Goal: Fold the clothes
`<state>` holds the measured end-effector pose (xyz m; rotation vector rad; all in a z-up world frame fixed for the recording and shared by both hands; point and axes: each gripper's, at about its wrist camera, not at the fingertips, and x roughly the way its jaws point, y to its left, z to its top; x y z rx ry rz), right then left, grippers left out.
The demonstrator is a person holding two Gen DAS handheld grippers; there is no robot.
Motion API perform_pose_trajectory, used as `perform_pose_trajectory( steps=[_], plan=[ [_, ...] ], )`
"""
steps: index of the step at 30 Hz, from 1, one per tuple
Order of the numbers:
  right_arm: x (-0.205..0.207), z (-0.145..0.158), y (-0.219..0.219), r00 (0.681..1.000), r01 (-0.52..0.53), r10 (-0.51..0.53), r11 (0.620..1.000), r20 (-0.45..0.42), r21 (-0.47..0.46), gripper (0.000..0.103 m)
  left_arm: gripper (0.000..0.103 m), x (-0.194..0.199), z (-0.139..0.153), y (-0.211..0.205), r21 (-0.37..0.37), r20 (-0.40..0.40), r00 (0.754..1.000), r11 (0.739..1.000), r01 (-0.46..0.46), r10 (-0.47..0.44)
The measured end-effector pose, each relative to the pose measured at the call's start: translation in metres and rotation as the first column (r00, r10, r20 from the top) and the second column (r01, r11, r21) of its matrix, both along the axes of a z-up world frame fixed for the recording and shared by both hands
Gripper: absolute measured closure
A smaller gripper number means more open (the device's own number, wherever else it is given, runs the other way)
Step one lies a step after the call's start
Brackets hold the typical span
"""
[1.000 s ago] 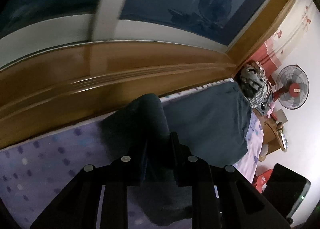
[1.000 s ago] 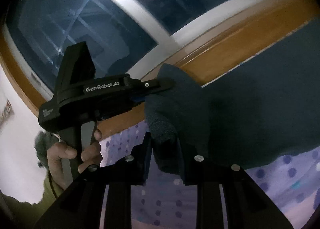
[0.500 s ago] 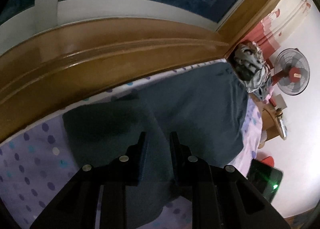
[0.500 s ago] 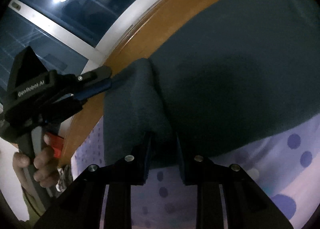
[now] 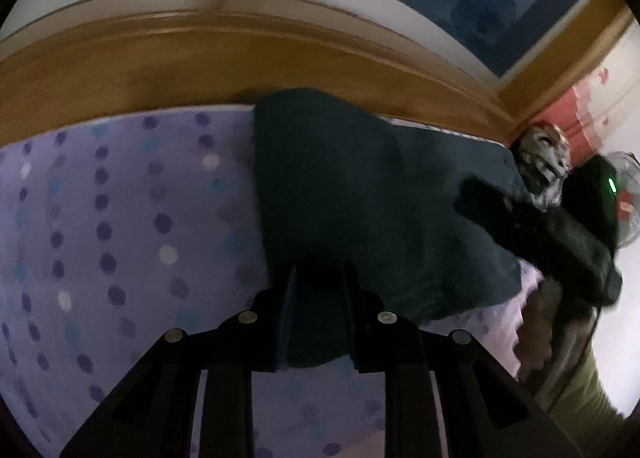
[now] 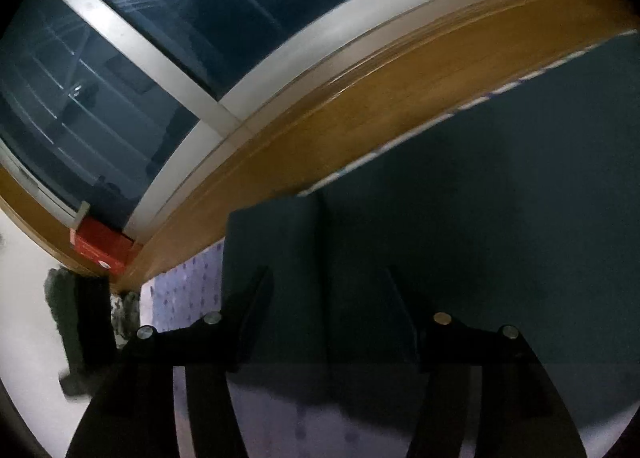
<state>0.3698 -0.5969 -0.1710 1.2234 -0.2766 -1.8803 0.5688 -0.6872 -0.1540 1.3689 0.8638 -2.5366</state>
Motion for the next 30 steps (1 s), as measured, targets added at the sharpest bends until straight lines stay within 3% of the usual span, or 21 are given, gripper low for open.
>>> perform_pose_trajectory(
  steps=[3, 4, 5, 6, 10, 13, 19, 23, 26, 30],
  plan=[
    [-0.020, -0.017, -0.025, 0.997, -0.070, 0.070, 0.998, 0.033, -0.001, 0.048, 0.081, 0.006, -0.003, 0.004, -0.002, 0.001, 0.999, 0.999, -0.051, 0.051],
    [-0.025, -0.023, -0.035, 0.994, -0.097, 0.097, 0.995, 0.044, 0.005, 0.057, 0.081, 0.006, -0.004, 0.006, -0.006, 0.005, 0.999, 0.999, -0.052, 0.052],
    [-0.027, -0.027, -0.042, 0.991, -0.126, 0.126, 0.992, 0.042, 0.002, 0.084, 0.081, 0.007, -0.005, 0.008, -0.011, 0.009, 0.999, 0.999, -0.051, 0.051],
    [-0.026, -0.027, -0.052, 0.987, -0.161, 0.161, 0.987, 0.027, 0.007, 0.093, 0.081, 0.007, -0.005, 0.010, -0.016, 0.013, 0.999, 0.999, -0.050, 0.051],
    [-0.013, -0.011, -0.066, 0.972, -0.182, 0.194, 0.979, -0.134, 0.095, 0.093, 0.076, 0.009, -0.009, 0.018, -0.035, 0.029, 0.998, 0.998, -0.048, 0.049],
    [-0.008, -0.026, -0.071, 0.954, -0.185, 0.226, 0.961, -0.200, 0.206, 0.092, 0.073, 0.010, -0.011, 0.024, -0.050, 0.040, 0.998, 0.998, -0.045, 0.047],
    [-0.001, -0.009, -0.055, 0.961, -0.129, 0.168, 0.975, -0.219, 0.181, 0.091, 0.073, 0.006, 0.002, 0.016, -0.068, 0.041, 0.999, 0.997, 0.022, -0.019],
    [0.038, 0.027, -0.020, 0.929, -0.080, 0.133, 0.983, -0.346, 0.163, 0.088, 0.073, -0.006, 0.013, 0.003, -0.070, 0.006, 0.998, 0.995, 0.065, -0.065],
    [0.073, 0.028, -0.006, 0.928, -0.094, 0.149, 0.981, -0.342, 0.171, 0.087, 0.073, -0.019, 0.011, -0.002, -0.069, 0.003, 0.995, 0.993, 0.097, -0.097],
    [0.097, 0.002, 0.001, 0.958, -0.064, 0.113, 0.981, -0.264, 0.185, 0.087, 0.073, -0.037, 0.004, -0.006, -0.075, 0.010, 0.990, 0.987, 0.140, -0.140]
  ],
)
